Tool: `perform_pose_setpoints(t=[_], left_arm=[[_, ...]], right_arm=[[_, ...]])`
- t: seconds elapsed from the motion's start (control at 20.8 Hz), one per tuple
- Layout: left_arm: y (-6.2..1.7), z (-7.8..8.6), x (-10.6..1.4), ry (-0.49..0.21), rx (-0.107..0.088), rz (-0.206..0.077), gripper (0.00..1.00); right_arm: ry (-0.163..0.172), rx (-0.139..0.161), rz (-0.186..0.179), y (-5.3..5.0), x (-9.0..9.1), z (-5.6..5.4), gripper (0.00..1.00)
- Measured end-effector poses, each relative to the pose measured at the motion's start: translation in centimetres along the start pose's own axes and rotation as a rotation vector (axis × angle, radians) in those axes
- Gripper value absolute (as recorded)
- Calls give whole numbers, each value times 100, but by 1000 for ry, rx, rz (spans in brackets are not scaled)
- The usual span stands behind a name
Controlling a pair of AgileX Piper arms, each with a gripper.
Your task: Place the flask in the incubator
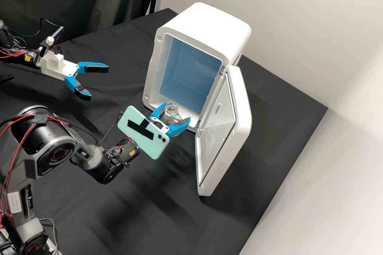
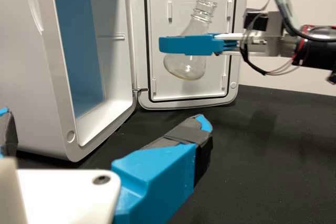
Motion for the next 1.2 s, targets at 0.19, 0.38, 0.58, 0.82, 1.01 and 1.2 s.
perform_pose_setpoints(t=[0.19,0.38,0.58,0.82,1.01,1.2], left_arm=[[19,6,-5,-2,2,8,100],[37,12,-10,-4,3,15,100],[35,17,-10,-9,6,14,100],[35,17,-10,-9,6,14,100],[35,17,-10,-9,6,14,100],[35,17,-10,-9,6,14,100]], right_arm=[[8,-1,15,2,165,20,0],[34,-17,31,-8,296,-44,0],[61,-4,30,-82,405,-130,0],[124,-6,20,-158,491,-320,0],[135,-17,-4,-239,571,-381,0],[93,-24,-2,-282,667,-359,0]])
